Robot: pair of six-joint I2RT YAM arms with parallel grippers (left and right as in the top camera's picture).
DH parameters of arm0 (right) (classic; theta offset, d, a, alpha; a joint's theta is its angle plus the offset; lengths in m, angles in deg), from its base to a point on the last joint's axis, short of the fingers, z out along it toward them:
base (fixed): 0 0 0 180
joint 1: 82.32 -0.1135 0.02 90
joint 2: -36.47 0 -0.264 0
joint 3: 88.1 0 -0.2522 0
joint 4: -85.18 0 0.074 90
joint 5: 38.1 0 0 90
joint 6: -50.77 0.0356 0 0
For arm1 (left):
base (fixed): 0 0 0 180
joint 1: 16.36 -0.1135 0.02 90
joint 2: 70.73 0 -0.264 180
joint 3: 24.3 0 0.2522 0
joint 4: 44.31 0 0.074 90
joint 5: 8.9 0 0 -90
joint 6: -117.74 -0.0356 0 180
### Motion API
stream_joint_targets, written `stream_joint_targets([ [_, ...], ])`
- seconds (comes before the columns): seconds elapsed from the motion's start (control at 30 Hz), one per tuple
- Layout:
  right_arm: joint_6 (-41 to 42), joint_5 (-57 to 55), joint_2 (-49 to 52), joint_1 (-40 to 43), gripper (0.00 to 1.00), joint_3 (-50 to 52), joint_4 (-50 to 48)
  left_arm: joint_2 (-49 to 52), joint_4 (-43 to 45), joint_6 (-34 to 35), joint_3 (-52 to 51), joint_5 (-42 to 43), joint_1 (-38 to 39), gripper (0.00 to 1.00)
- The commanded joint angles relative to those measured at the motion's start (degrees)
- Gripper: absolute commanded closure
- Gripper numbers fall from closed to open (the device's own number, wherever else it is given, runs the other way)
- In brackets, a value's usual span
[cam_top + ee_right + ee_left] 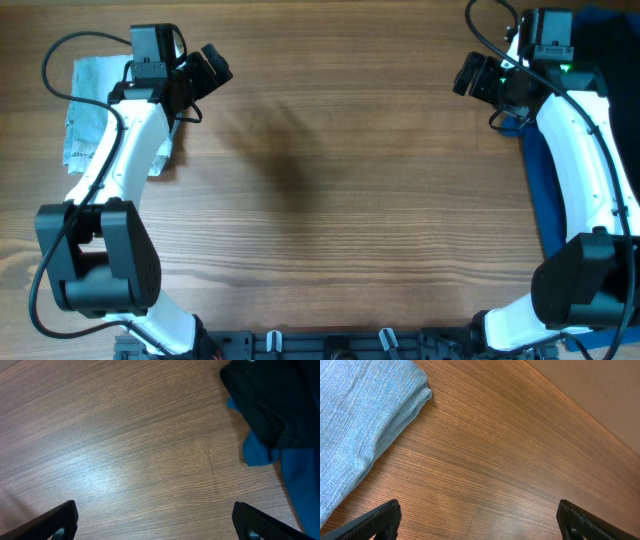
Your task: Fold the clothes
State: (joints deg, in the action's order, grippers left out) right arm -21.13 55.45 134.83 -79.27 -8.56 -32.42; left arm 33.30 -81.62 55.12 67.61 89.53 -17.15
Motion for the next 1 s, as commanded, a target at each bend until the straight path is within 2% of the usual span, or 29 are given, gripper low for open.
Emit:
stream_joint_targets([
  [0.0, -0.07, -1.01, -0.07, -0.24, 0.00, 0.17, -0.15, -0.15, 0.11, -0.09, -0.15, 0.26, 0.11, 0.00],
  [0.33, -0.04, -1.01, -1.68, -0.63, 0.00, 0.17, -0.13, -0.15, 0.11, -0.09, -0.15, 0.26, 0.11, 0.00],
  [0.5, 0.00, -0.98, -14.69, -3.98, 0.00, 0.17, -0.15, -0.15, 0.11, -0.09, -0.15, 0.26, 0.11, 0.00],
  [0.63, -0.04, -1.01, -31.34, -8.55, 0.01, 0.17, -0.11, -0.15, 0.13, -0.09, -0.15, 0.26, 0.11, 0.00],
  [0.83, -0.31, -1.31, -48.09, -12.33, 0.00, 0.39, 0.66, -0.15, 0.11, -0.09, -0.15, 0.26, 0.11, 0.00],
  [0.97, -1.60, -2.16, -62.18, -12.31, 0.00, 6.93, 1.05, -0.15, 0.13, -0.09, -0.15, 0.26, 0.11, 0.00],
])
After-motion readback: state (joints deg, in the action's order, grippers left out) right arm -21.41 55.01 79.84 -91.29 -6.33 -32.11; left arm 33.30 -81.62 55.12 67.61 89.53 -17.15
